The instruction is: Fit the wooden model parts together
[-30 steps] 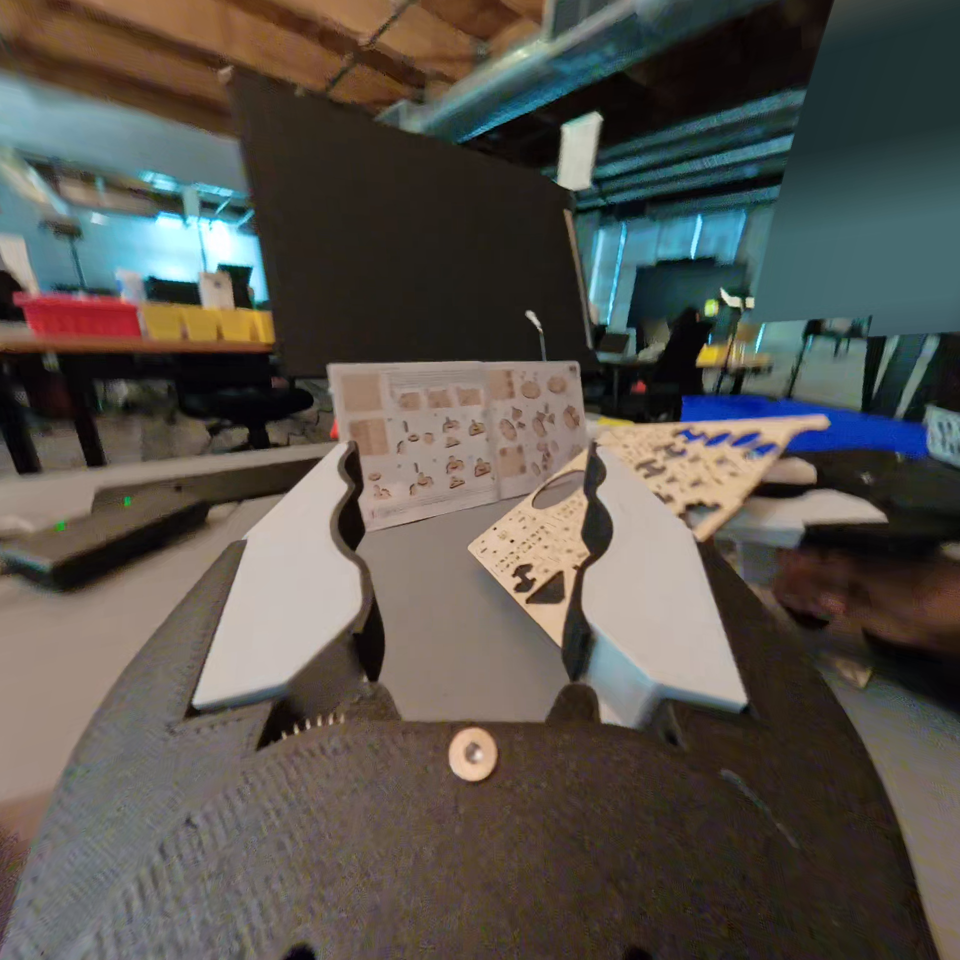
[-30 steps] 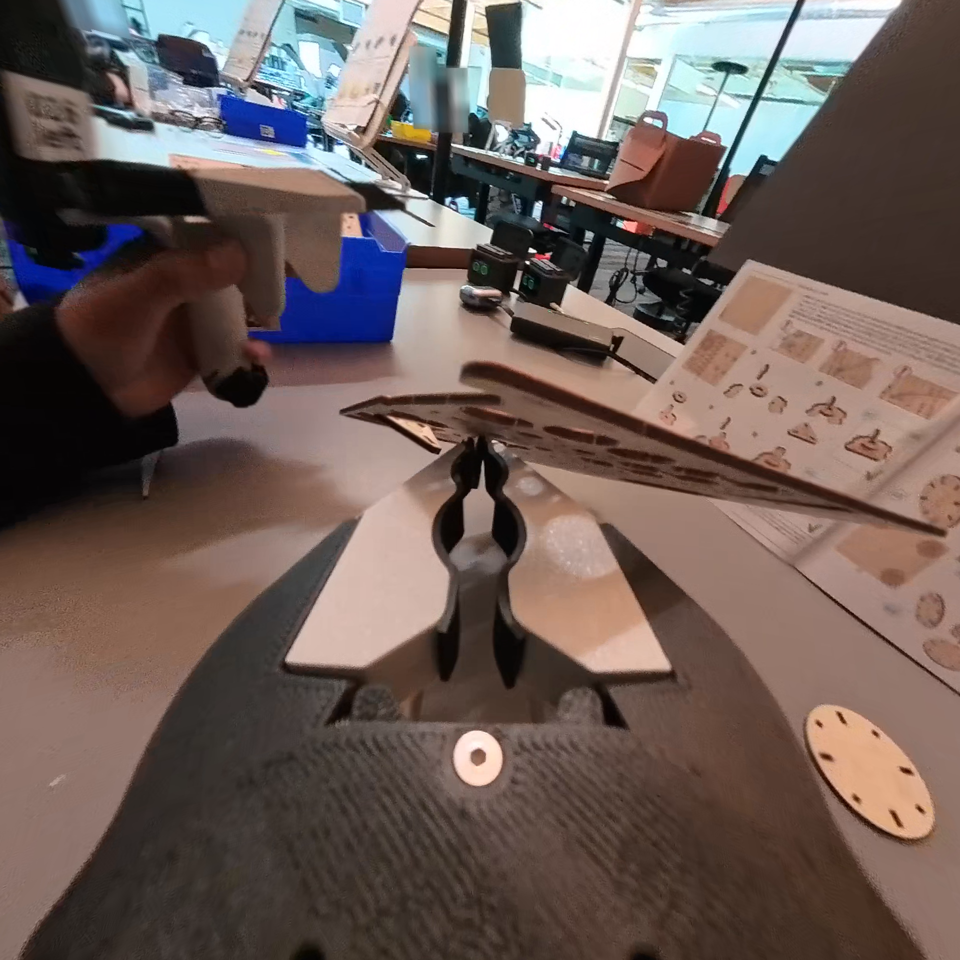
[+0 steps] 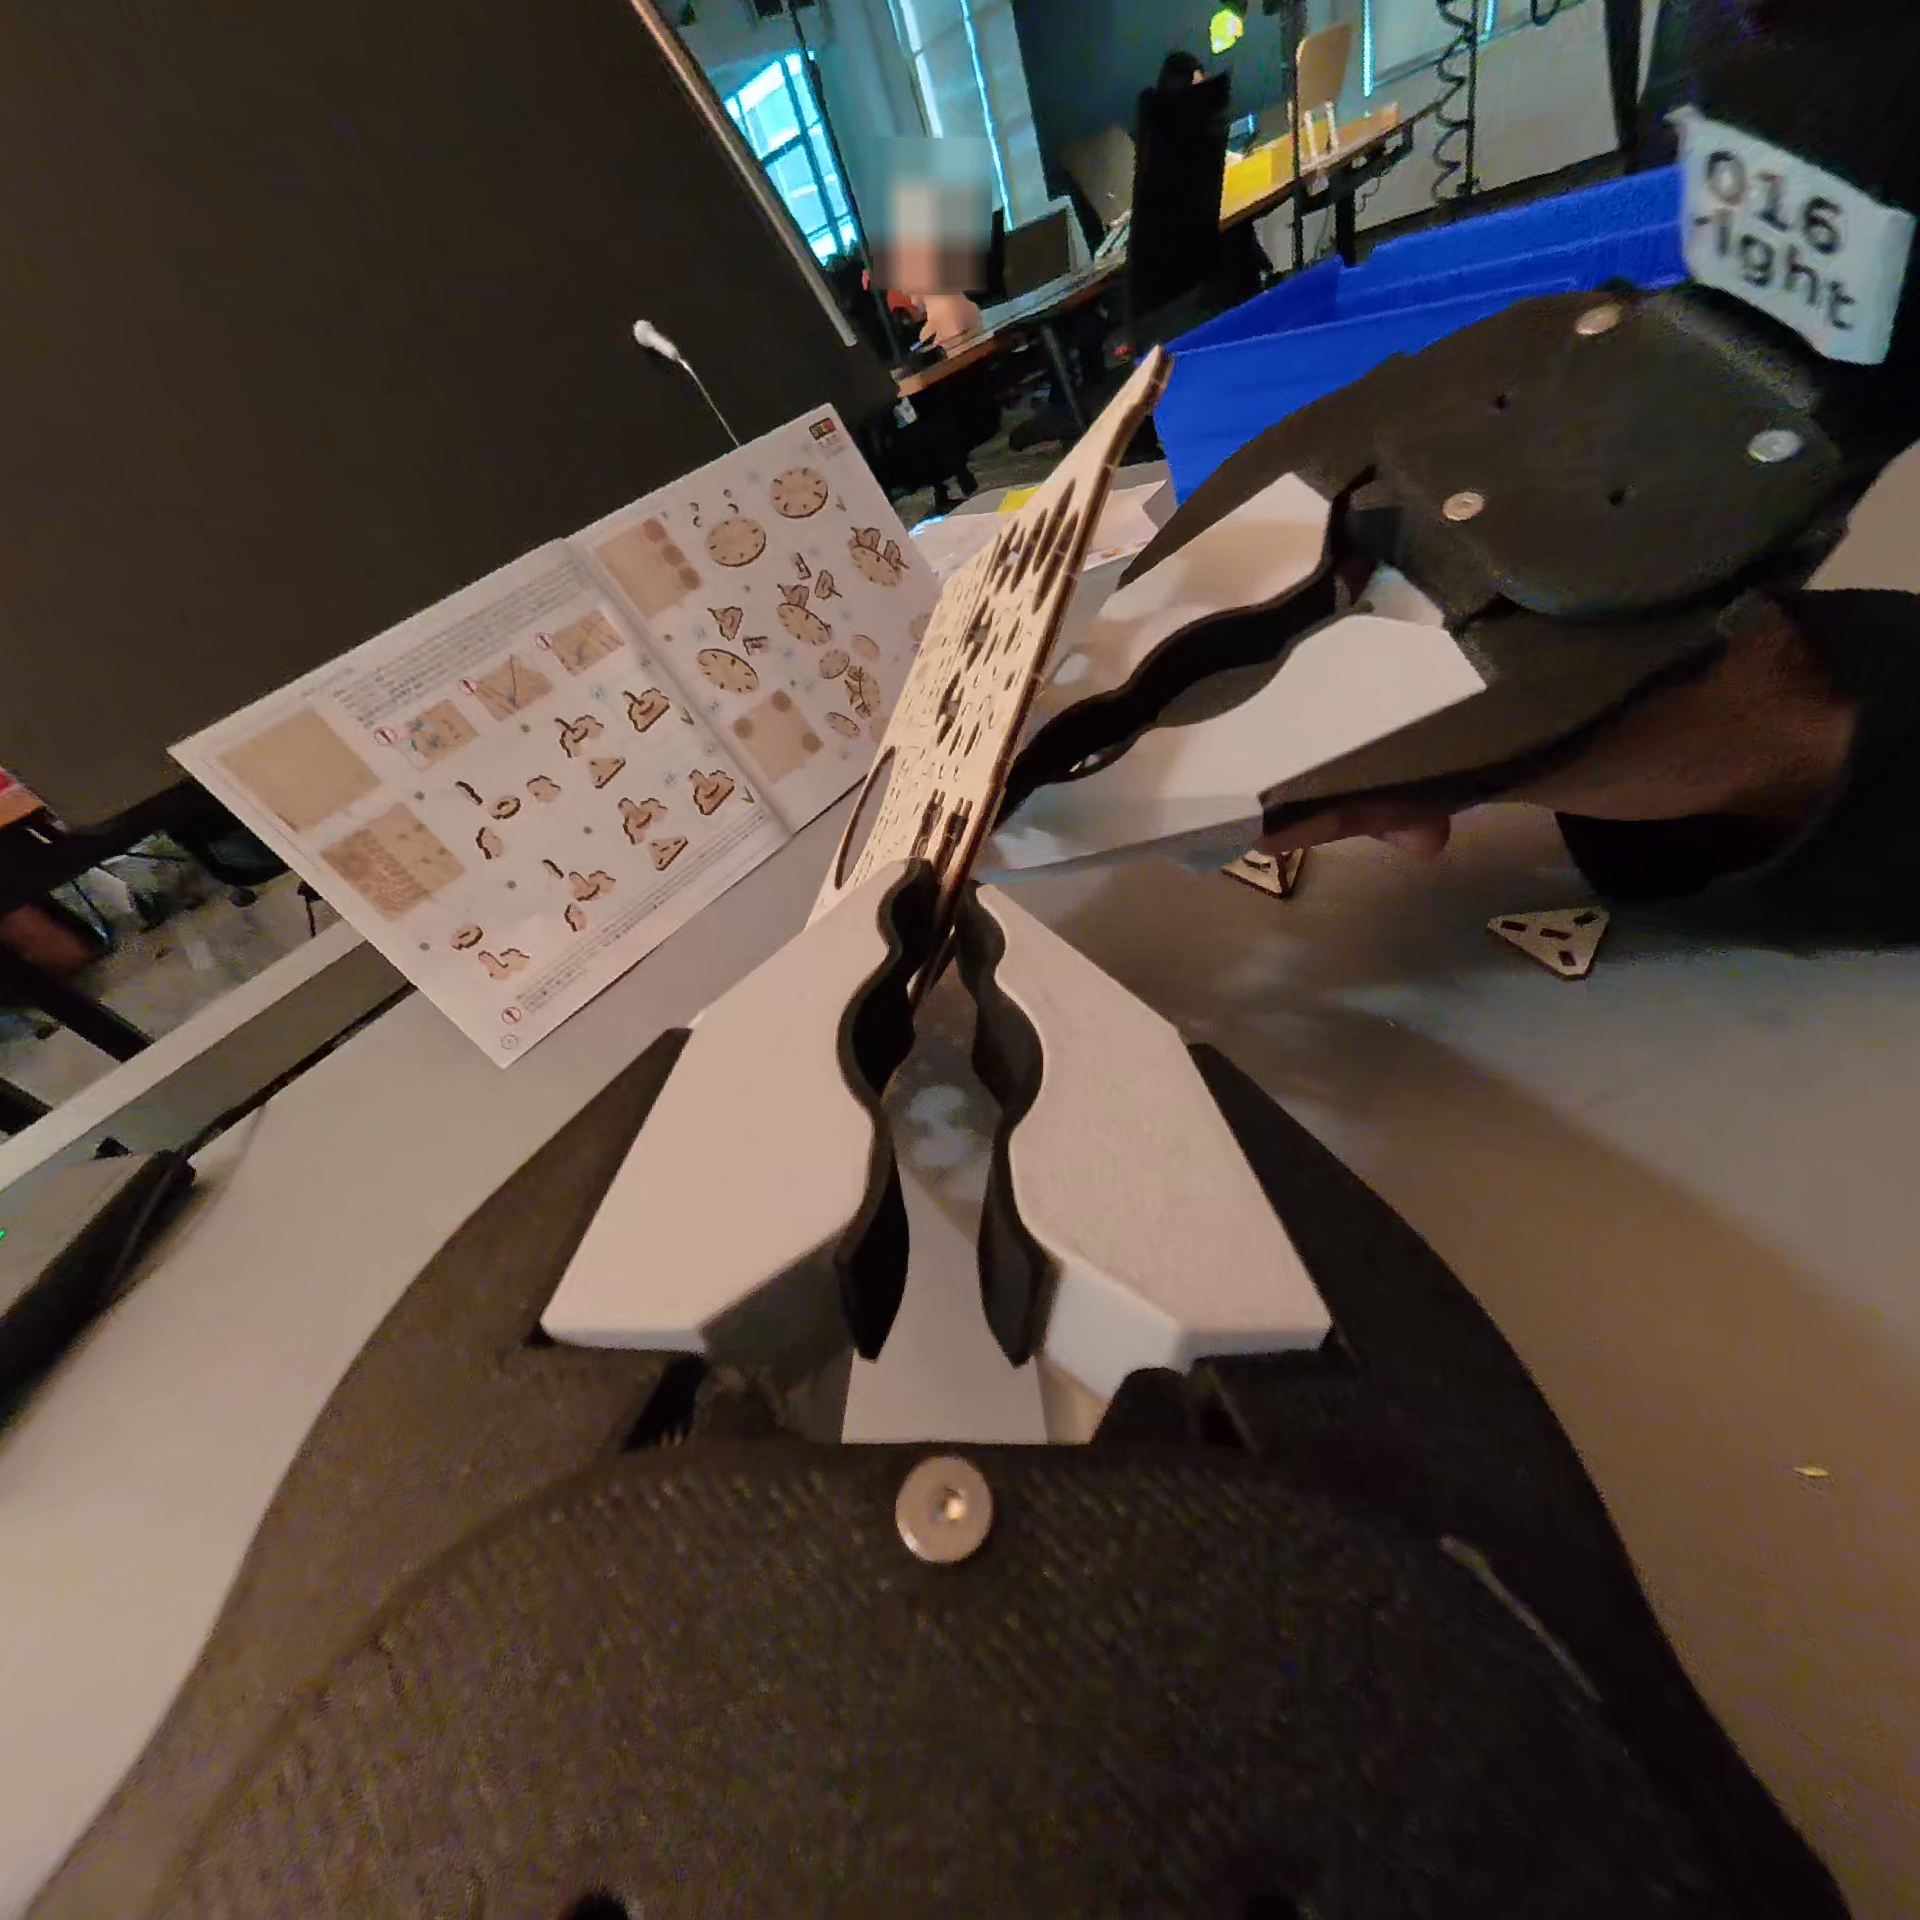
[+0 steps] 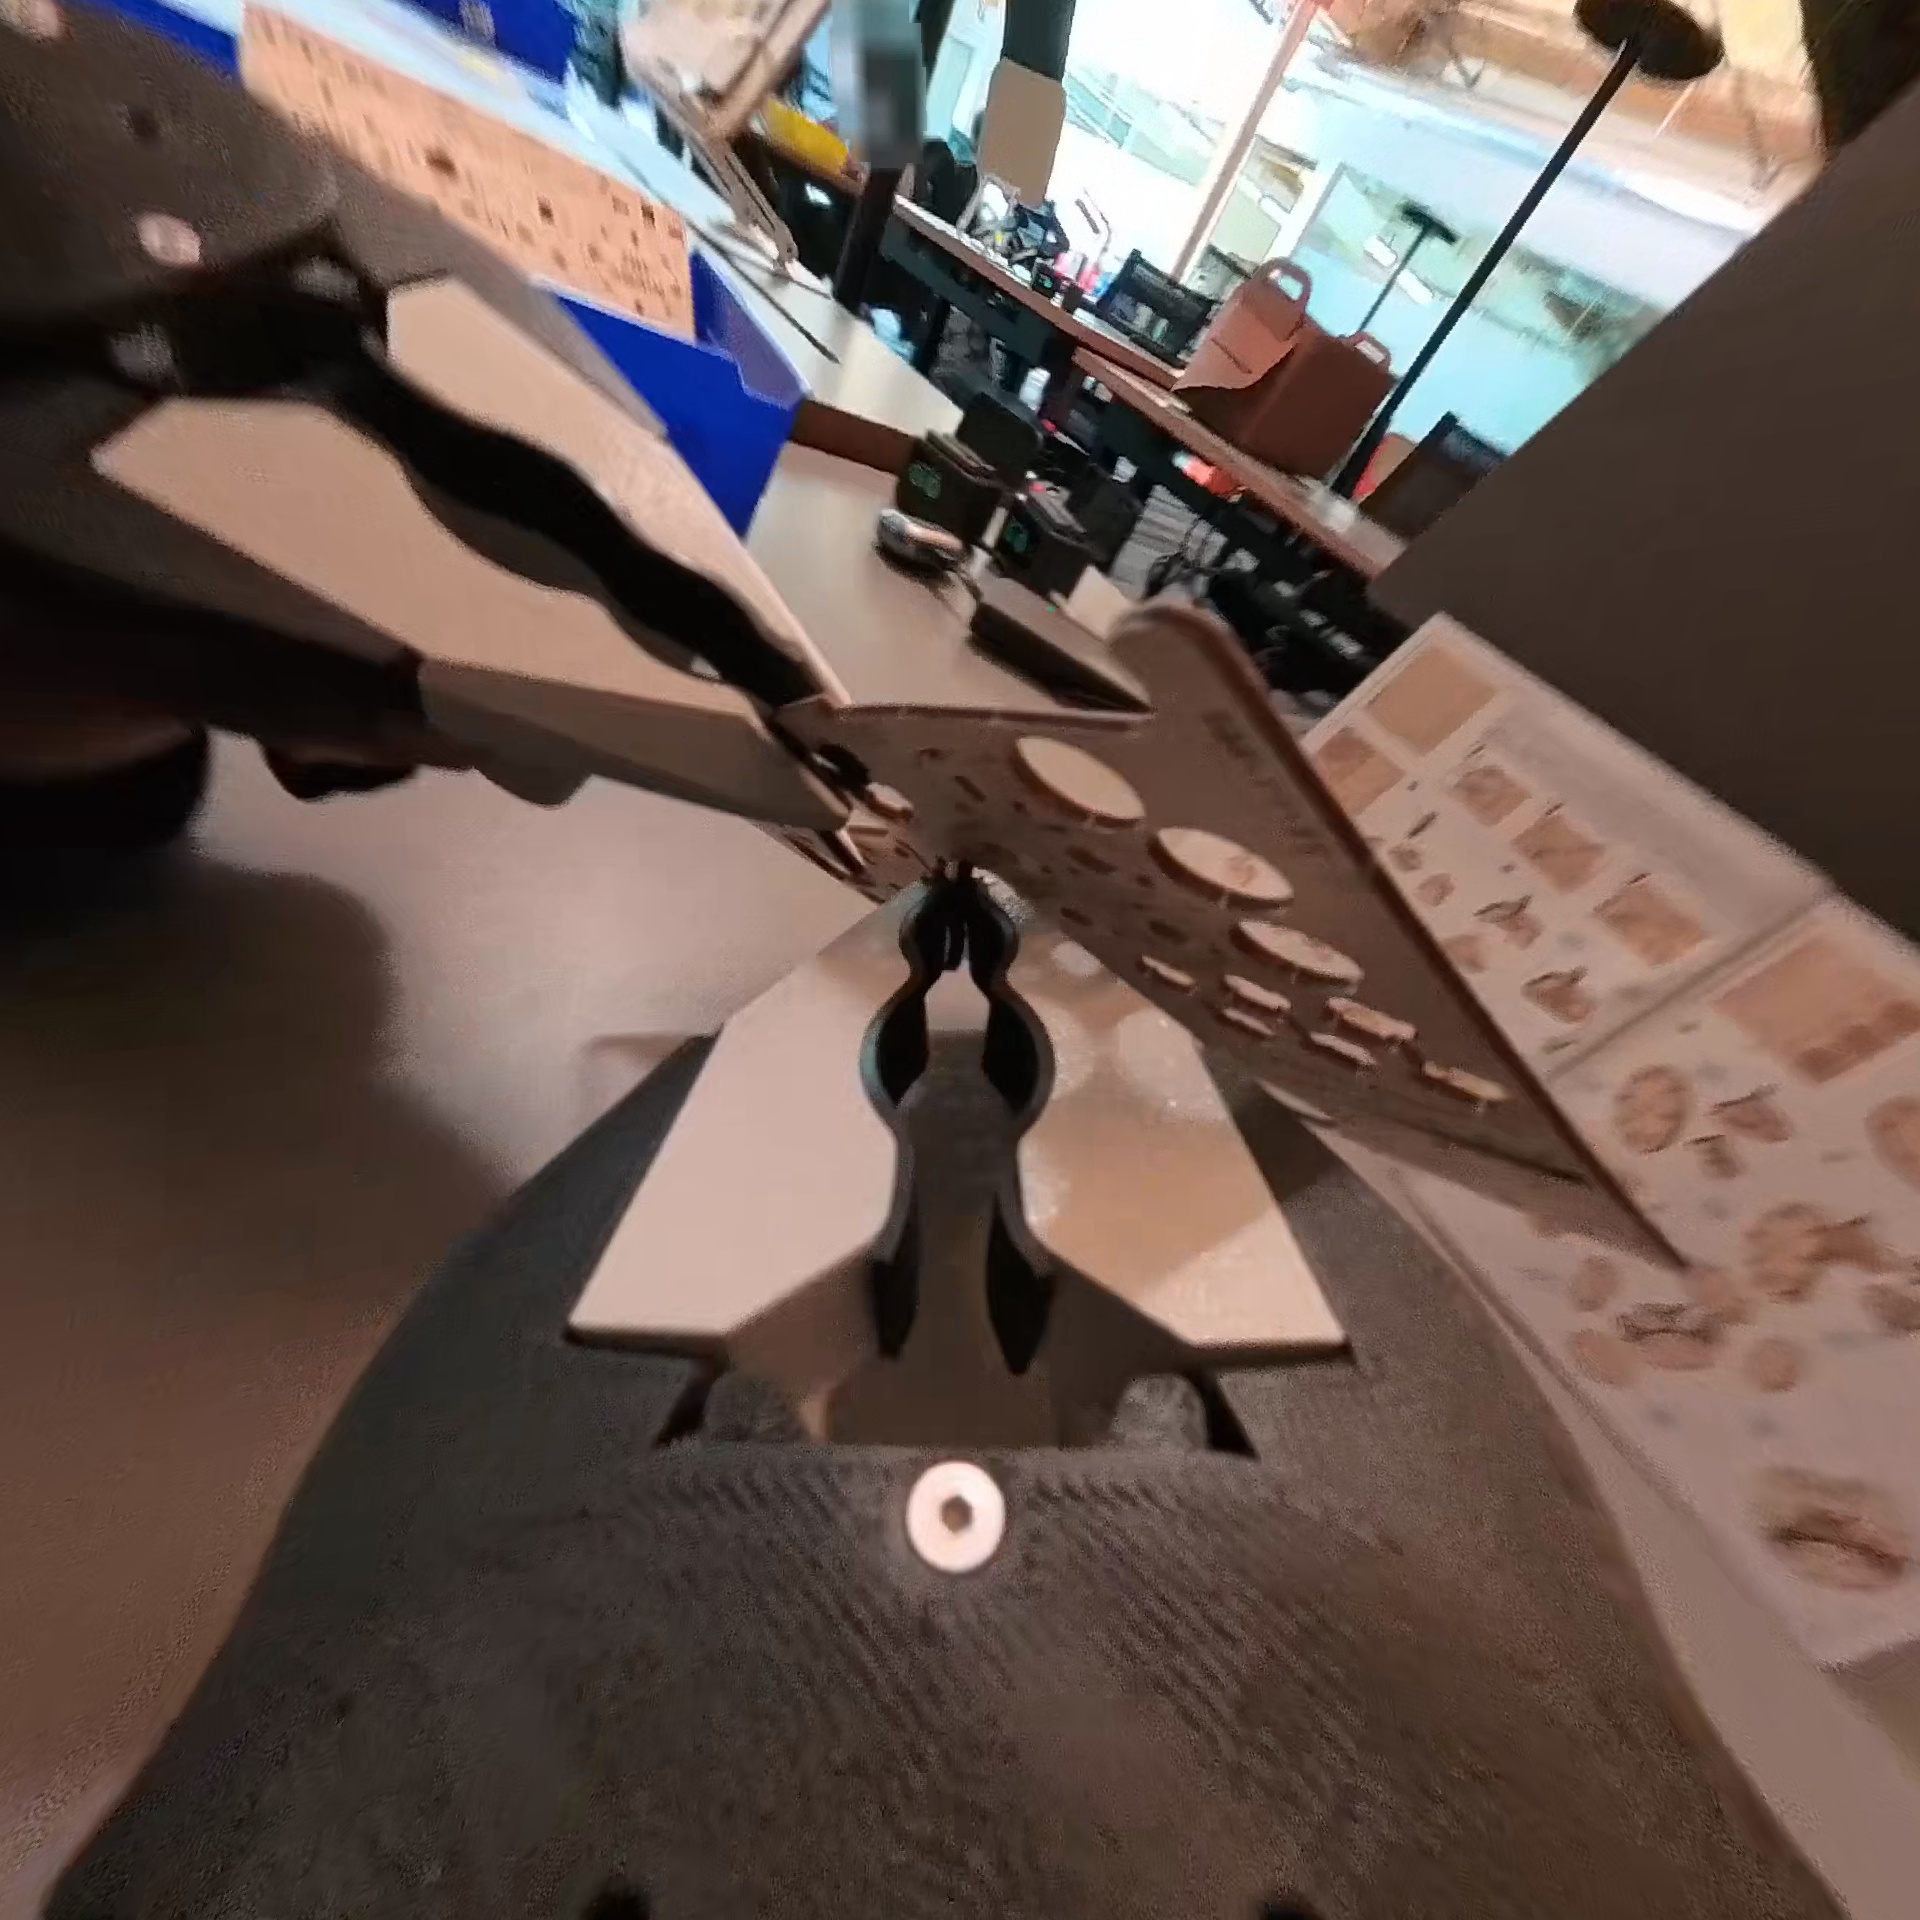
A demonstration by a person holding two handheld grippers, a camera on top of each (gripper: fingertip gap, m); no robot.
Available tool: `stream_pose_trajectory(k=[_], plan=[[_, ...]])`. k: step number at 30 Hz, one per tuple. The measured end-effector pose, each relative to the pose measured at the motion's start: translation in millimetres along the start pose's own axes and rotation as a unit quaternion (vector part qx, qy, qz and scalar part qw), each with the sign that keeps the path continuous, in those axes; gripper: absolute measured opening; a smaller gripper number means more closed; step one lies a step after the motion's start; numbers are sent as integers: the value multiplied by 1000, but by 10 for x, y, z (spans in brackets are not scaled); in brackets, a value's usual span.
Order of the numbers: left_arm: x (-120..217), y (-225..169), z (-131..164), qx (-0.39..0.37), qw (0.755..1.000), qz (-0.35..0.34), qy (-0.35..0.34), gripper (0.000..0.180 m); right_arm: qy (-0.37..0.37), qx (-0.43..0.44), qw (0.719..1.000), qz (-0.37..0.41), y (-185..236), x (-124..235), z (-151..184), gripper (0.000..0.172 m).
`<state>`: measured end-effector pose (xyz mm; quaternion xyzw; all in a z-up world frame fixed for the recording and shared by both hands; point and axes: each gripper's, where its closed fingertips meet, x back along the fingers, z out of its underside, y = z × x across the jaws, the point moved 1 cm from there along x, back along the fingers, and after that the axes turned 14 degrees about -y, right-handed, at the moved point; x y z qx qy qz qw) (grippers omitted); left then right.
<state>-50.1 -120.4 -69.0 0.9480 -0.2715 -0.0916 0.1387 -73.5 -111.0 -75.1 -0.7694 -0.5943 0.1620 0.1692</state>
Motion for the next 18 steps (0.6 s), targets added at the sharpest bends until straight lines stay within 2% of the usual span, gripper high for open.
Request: stream_pose_trajectory(k=[3, 4, 6, 7, 10, 12, 15, 18], plan=[[1, 2, 7, 3, 1000, 2, 0, 3, 27, 142, 989, 14, -2, 11, 13, 4], [8, 16, -2, 7, 1000, -1, -5, 5, 42, 205, 978, 14, -3, 22, 34, 4], [83, 153, -154, 30, 998, -31, -53, 2, 99, 337, 936, -7, 30, 52, 237, 1], [131, 209, -171, 43, 997, -32, -60, 1, 117, 359, 926, -13, 54, 59, 316, 1], [216, 362, -117, 62, 995, -50, -60, 1, 62, 285, 956, 2, 98, 22, 86, 1], [234, 406, -101, 70, 994, -57, -63, 1, 48, 243, 969, 2, 82, 16, 63, 0], [223, 398, -91, 62, 994, -56, -63, 1, 64, 256, 964, -3, 68, 37, 158, 1], [209, 404, -43, 44, 996, -58, -58, 0, 49, 257, 965, -1, 94, 30, 125, 0]])
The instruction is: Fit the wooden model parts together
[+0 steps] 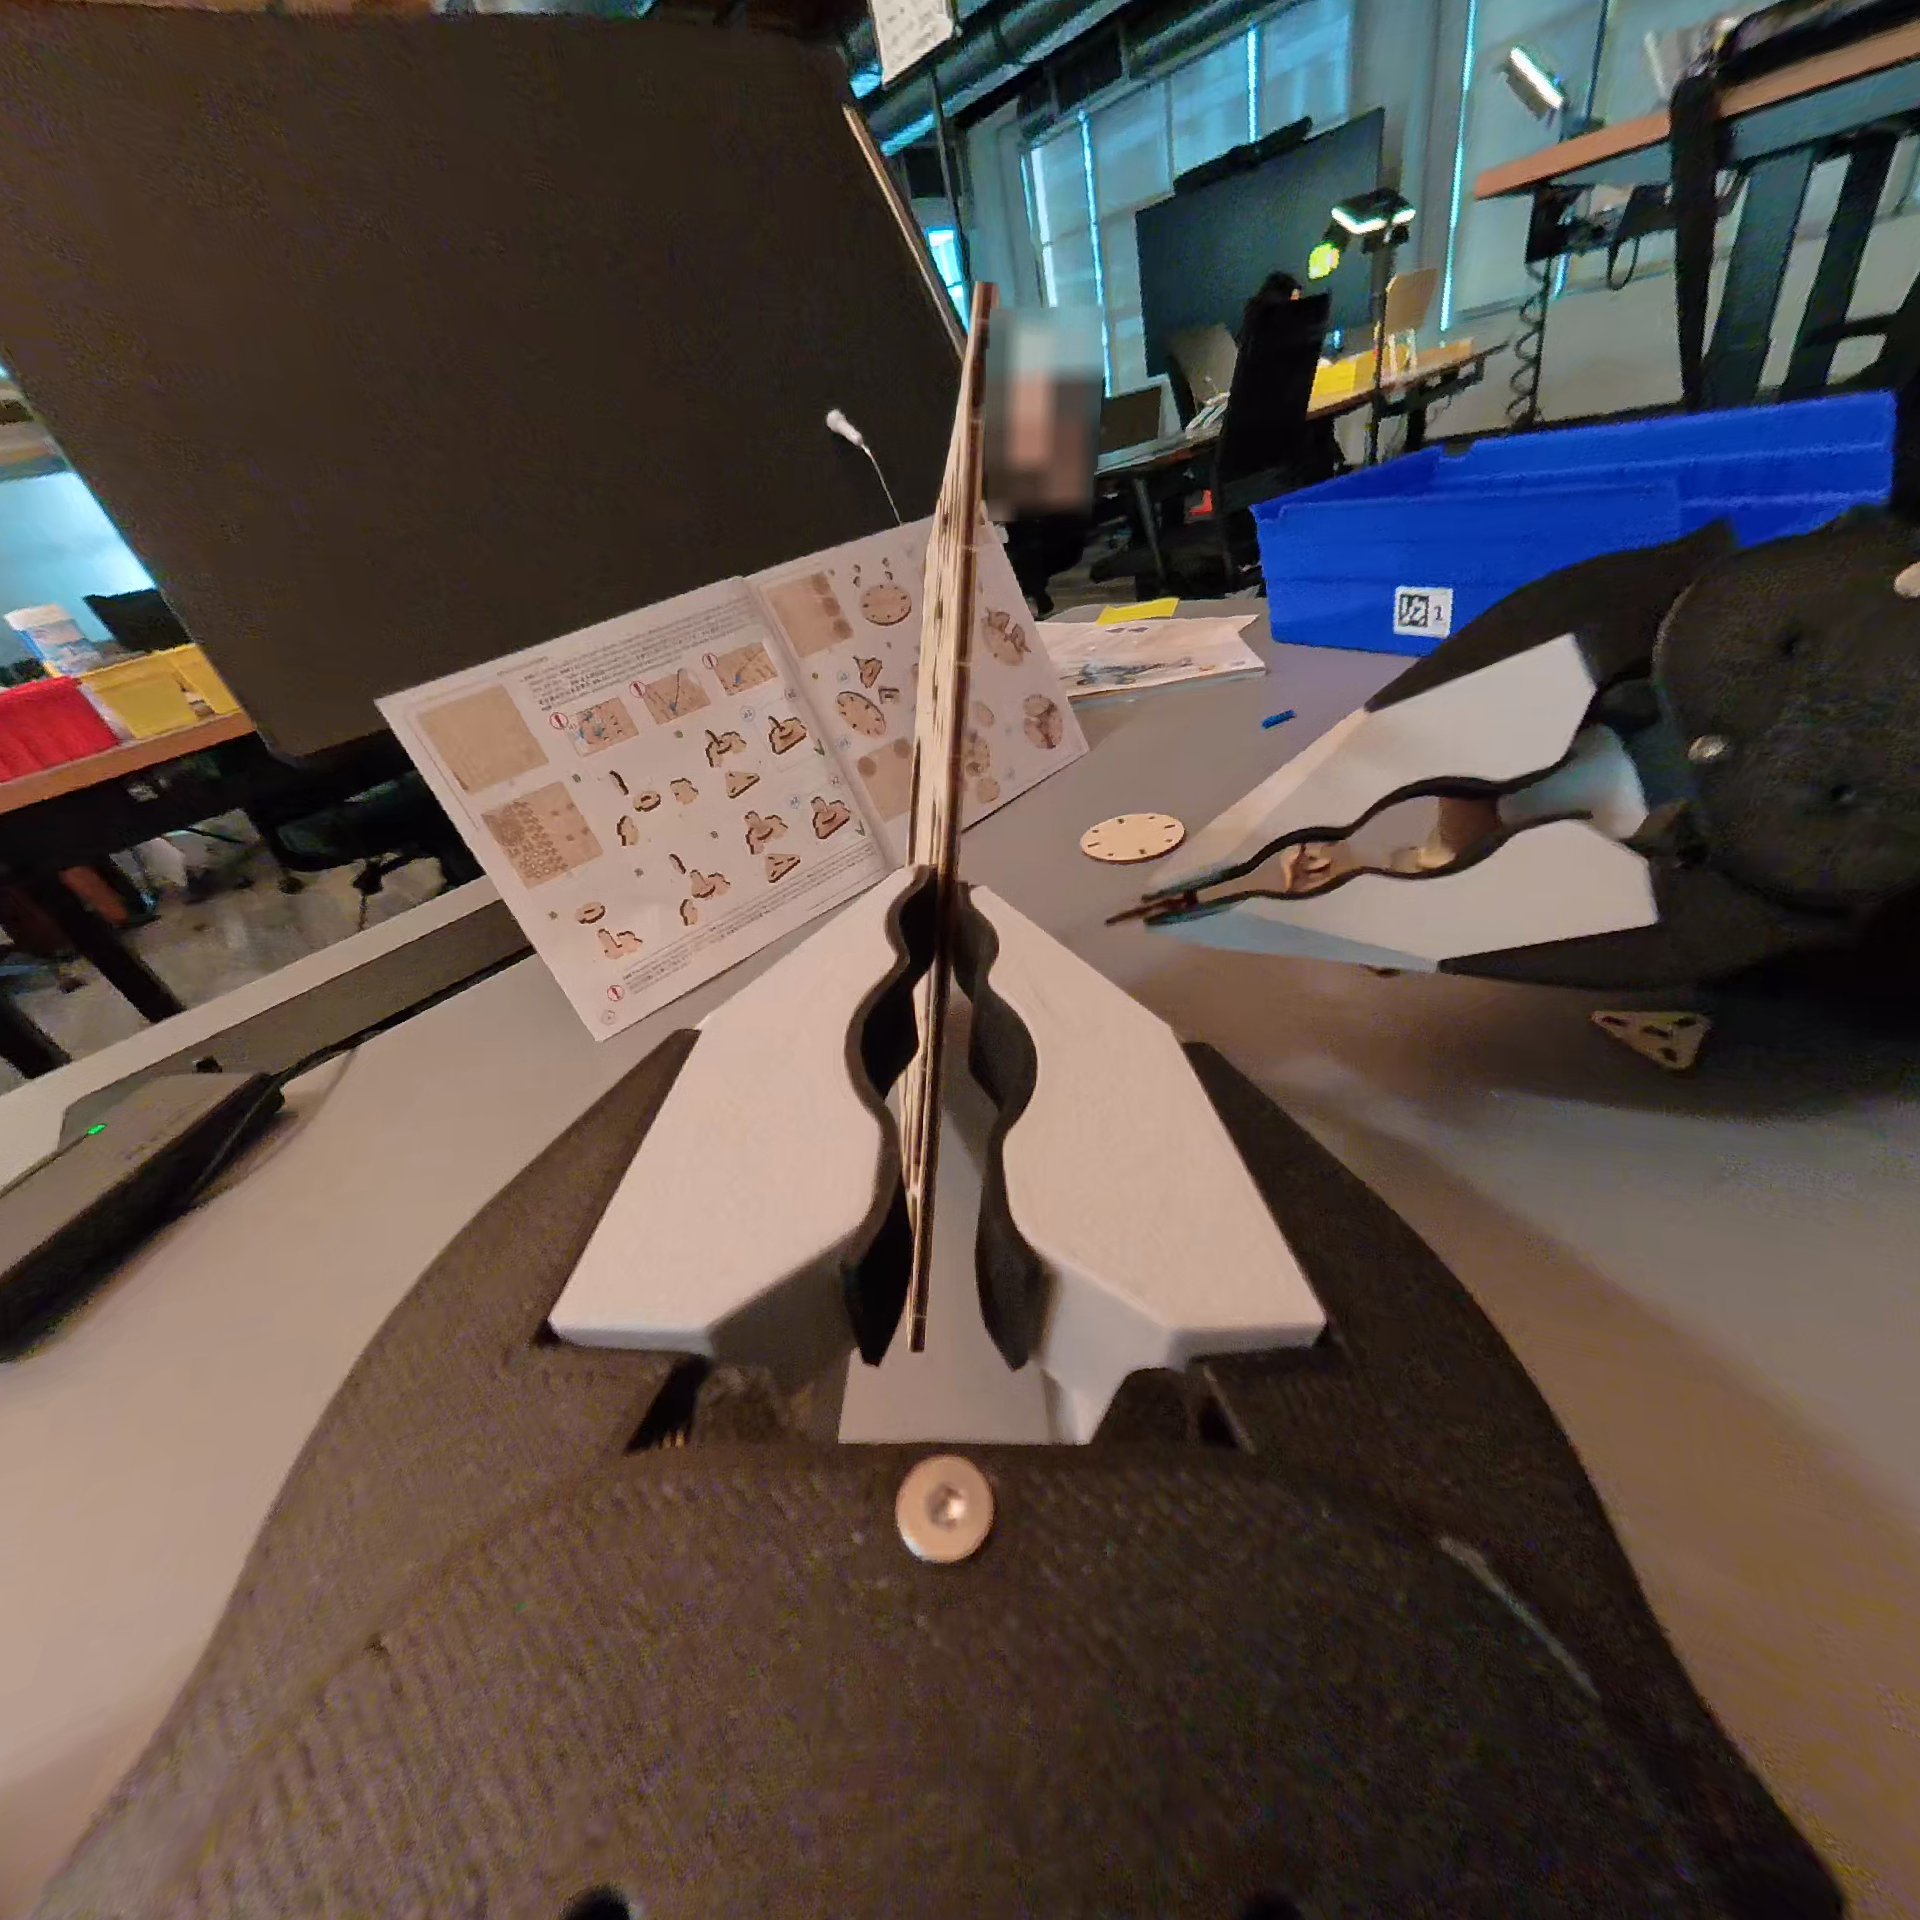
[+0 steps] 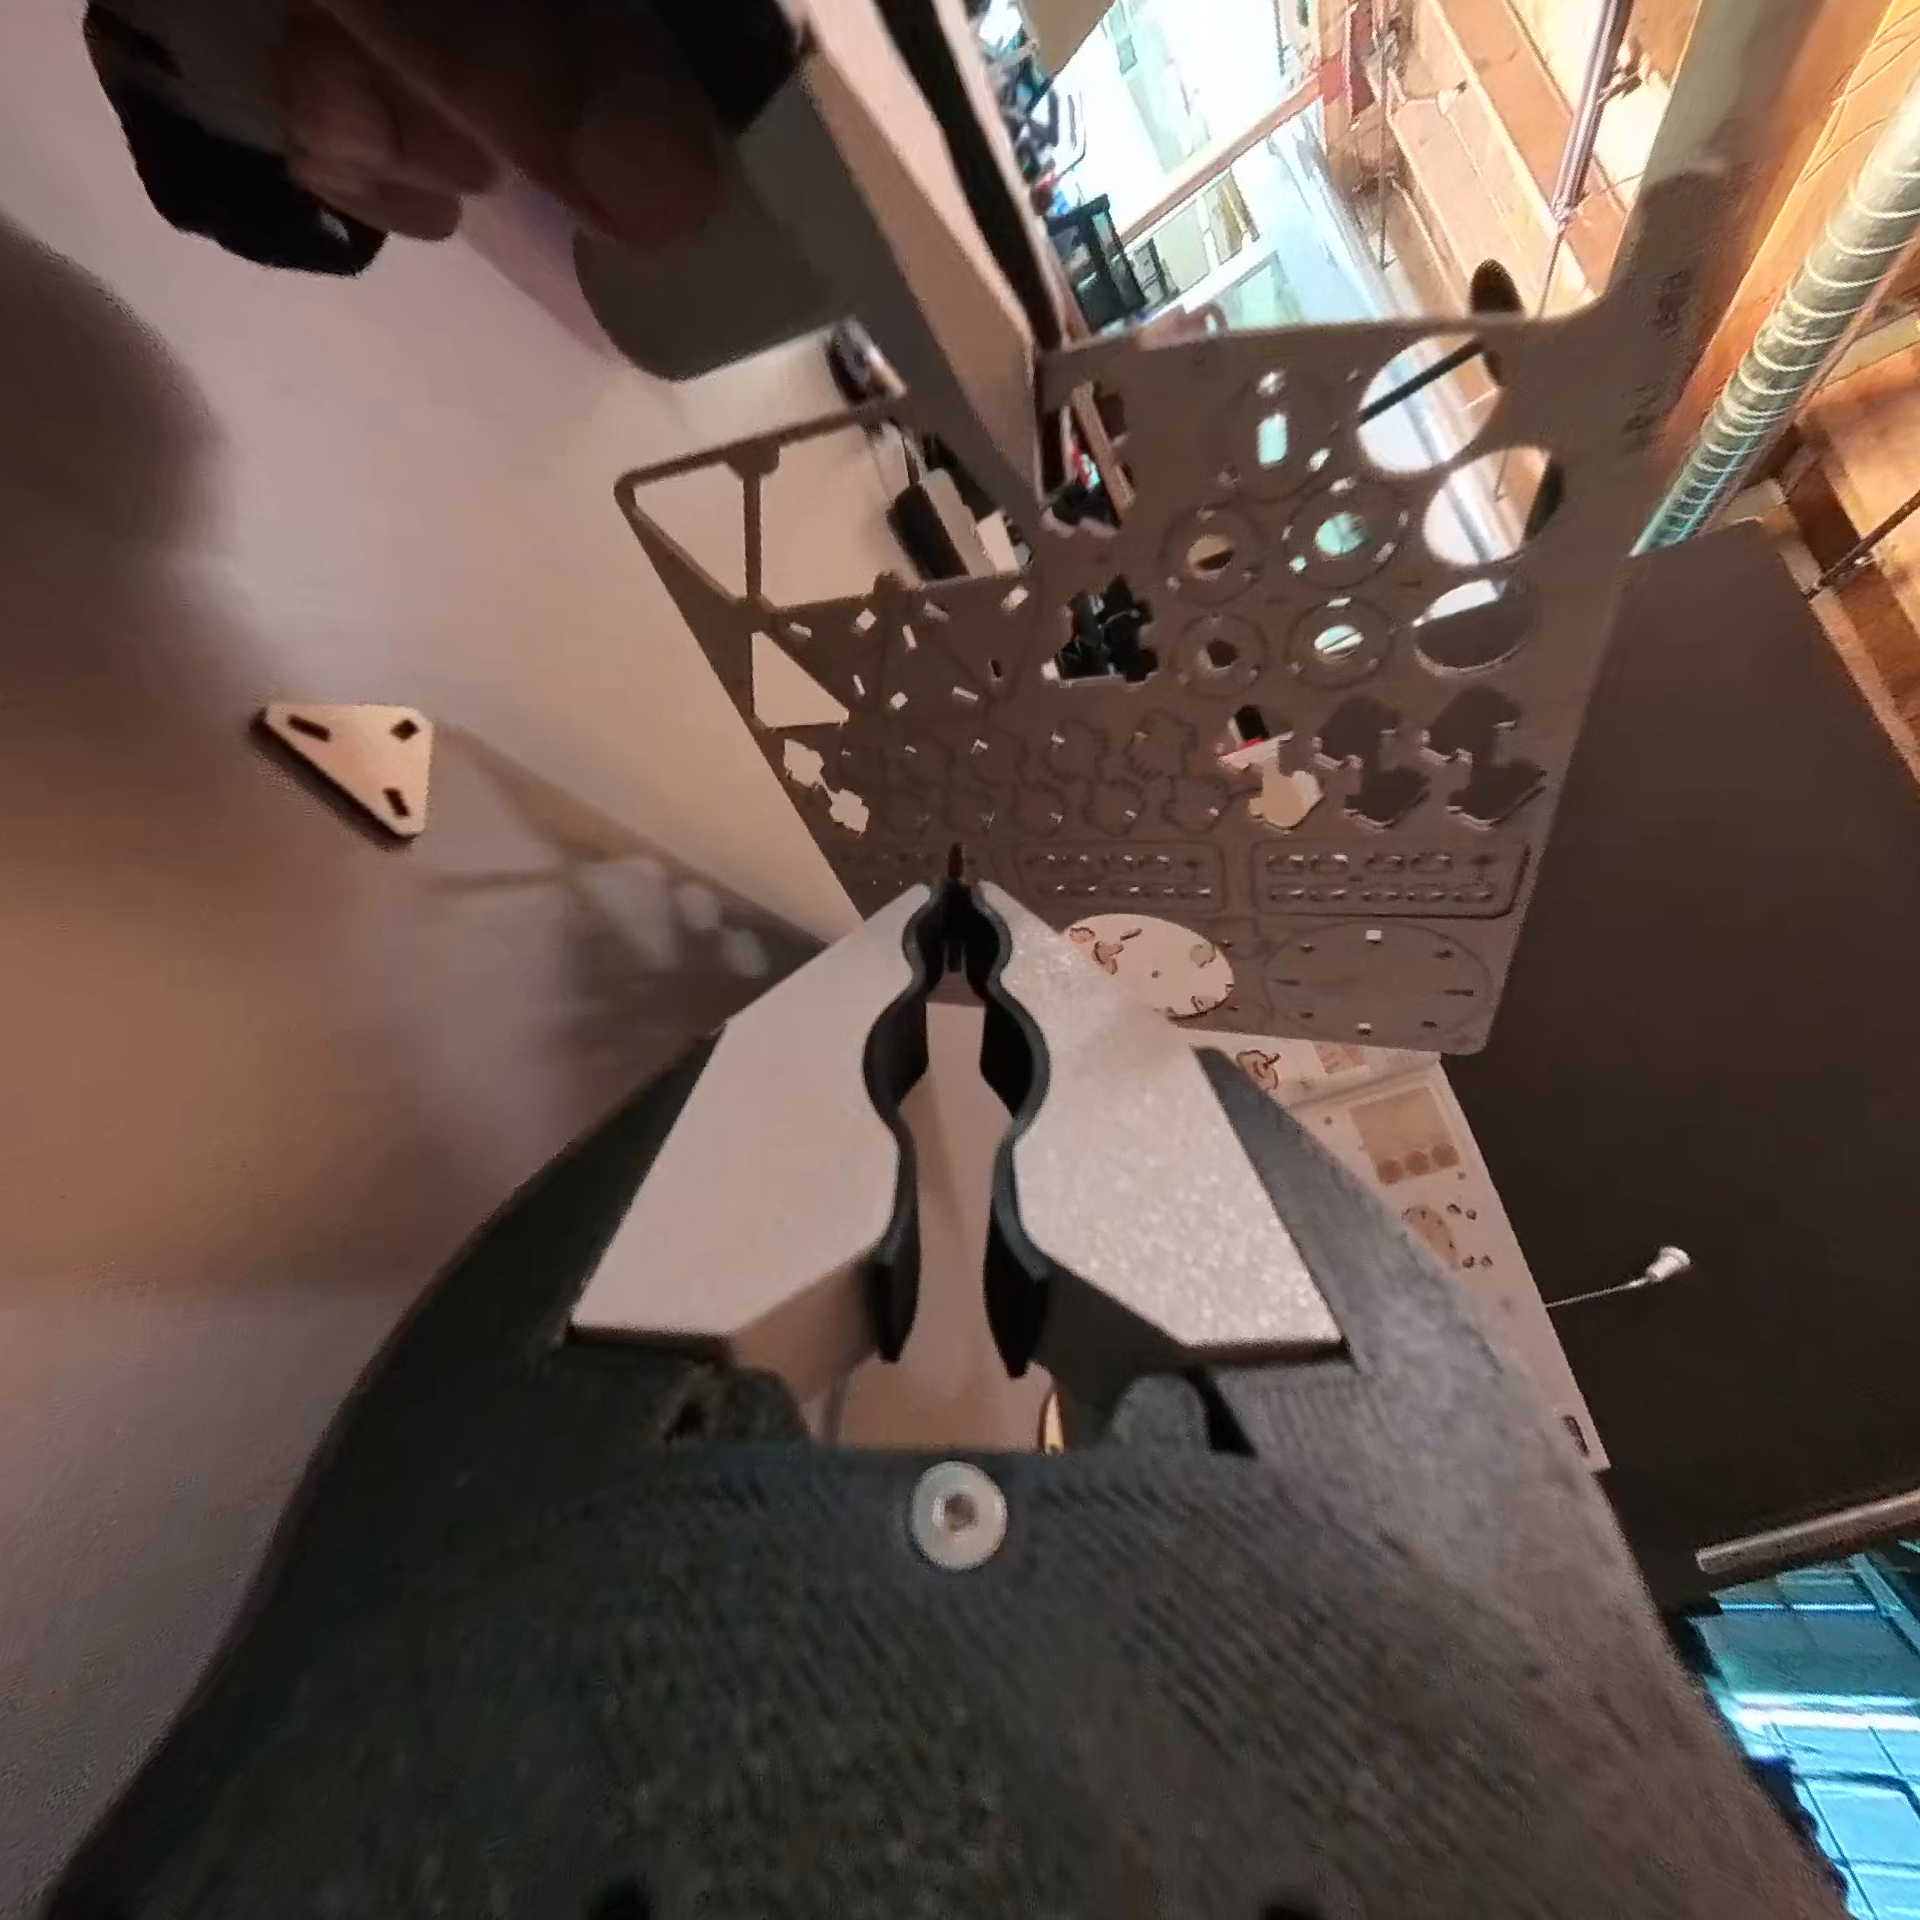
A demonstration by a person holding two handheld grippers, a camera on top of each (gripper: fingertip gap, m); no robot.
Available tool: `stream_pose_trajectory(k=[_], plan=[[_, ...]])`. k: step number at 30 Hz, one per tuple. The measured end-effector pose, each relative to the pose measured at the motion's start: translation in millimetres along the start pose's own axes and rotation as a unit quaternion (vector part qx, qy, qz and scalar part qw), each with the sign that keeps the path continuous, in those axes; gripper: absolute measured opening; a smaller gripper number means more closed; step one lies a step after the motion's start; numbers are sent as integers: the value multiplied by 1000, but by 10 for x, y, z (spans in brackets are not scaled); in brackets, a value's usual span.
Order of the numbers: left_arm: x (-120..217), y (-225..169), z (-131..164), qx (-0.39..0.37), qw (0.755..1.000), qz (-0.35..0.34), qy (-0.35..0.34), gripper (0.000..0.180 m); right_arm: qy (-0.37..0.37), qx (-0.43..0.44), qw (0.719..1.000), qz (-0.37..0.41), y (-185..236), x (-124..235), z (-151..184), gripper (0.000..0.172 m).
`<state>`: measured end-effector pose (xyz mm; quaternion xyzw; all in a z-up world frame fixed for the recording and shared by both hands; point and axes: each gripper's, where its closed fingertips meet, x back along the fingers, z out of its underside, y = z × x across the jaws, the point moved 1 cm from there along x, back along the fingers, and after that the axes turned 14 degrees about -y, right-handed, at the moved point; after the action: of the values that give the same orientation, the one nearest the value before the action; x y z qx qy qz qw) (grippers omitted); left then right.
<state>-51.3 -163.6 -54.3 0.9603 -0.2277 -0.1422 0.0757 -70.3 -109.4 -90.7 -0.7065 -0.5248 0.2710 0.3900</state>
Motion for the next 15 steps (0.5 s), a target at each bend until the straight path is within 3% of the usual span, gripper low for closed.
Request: stream_pose_trajectory(k=[7, 11, 15], plan=[[88, 134, 309, -16, 996, 12, 84, 3, 4, -35, 999, 28, -104, 60, 137, 1], [252, 264, 597, -5, 983, 22, 183, 11, -10, -91, 995, 35, -157, 89, 156, 0], [310, 427, 655, -2, 980, -23, 200, 12, -1, -109, 994, 23, -123, 91, 215, 1]])
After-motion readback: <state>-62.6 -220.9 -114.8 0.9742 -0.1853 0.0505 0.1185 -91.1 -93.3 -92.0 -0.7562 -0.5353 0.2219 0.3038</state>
